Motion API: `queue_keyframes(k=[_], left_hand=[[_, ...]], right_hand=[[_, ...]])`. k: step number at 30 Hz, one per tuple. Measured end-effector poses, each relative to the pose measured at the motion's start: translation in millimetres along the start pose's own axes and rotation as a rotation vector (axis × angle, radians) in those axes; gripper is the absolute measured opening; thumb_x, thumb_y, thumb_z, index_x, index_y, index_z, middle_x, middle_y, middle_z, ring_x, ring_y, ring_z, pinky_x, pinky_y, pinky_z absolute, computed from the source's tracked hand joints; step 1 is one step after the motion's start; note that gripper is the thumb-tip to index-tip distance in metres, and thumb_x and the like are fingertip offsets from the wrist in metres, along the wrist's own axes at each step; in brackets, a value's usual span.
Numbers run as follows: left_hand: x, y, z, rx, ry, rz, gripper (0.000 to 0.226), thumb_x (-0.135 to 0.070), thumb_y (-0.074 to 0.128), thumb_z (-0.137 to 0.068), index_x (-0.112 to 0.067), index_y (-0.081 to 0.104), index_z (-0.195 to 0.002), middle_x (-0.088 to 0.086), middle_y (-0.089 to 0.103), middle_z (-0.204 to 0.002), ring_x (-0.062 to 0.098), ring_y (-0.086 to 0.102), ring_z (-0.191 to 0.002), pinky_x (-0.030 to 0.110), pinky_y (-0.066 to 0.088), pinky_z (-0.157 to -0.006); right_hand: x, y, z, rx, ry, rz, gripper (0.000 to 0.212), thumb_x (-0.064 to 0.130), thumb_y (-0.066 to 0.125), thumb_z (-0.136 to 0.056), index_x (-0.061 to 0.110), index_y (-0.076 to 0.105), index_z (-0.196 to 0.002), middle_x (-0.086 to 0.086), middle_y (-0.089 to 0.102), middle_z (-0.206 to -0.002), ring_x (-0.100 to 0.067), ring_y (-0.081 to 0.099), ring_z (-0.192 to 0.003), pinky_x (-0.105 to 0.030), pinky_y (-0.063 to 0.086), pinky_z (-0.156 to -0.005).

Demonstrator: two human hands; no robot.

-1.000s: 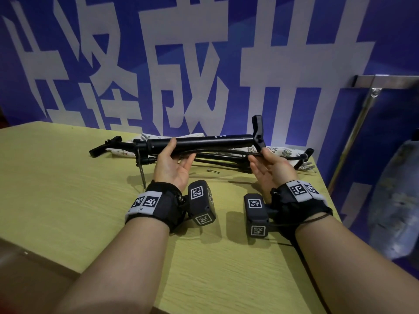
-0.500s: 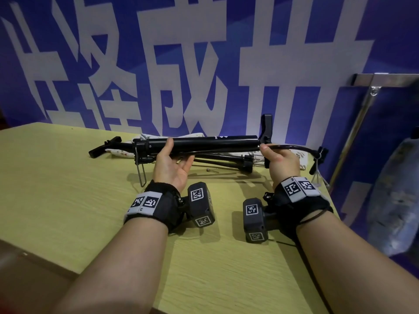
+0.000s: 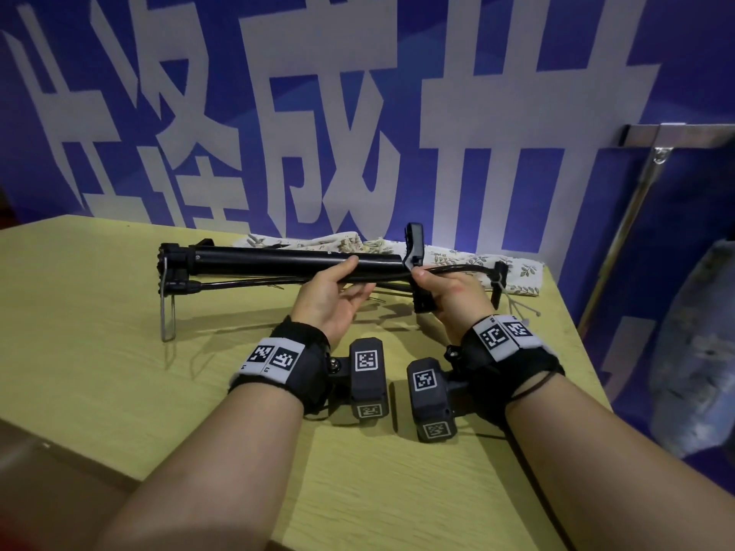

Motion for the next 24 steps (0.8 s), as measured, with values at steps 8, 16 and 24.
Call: queue_keyframes(k=[8,16,24], left_hand=[[-0.8,1.5,-0.2,0.009,0.013,0.023,0.043,-0.005,0.063,-0.089,-0.006,0.053,-0.131,0.017,0.066,-0.117,0.03,0.066,-0.106,0.03,0.058,-0.078],[-2.0,2.0,3.9,0.059,0.031,0.047,0.04,-0.005,0.06,-0.089,-0.004,0.055,-0.129,0.019,0.065,-0.122,0.03,0.066,-0.106,0.033,0.057,-0.077],[-1.7,4.6,6.6,0.093,0.02,0.035,0.024,0.001,0.057,-0.089,-0.006,0.058,-0.112,0.017,0.067,-0.111,0.03,0.066,-0.104,0.036,0.057,-0.079]], right_hand=[[5.3,-2.8,-2.9,-0.019,-0.035,-0.142,0.015,0.024,0.063,-0.089,0.01,0.064,-0.092,-0.008,0.068,-0.09,-0.024,0.065,-0.087,-0.044,0.051,-0.09],[4.8,-8.1,-6.6,-0.07,-0.072,-0.184,0.015,0.028,0.064,-0.087,0.014,0.065,-0.09,-0.009,0.069,-0.094,-0.031,0.063,-0.097,-0.054,0.045,-0.098],[4.9,-8.5,-11.3,-0.119,-0.039,-0.215,0.017,0.019,0.05,-0.098,0.012,0.055,-0.083,-0.008,0.061,-0.087,-0.021,0.06,-0.082,-0.034,0.048,-0.08]])
Point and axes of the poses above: each hand's wrist, its own z-axis away from the middle knuckle, its own y-axis out of the palm, x = y × z, the point moved 2 cm from there along -z, towards the middle knuckle
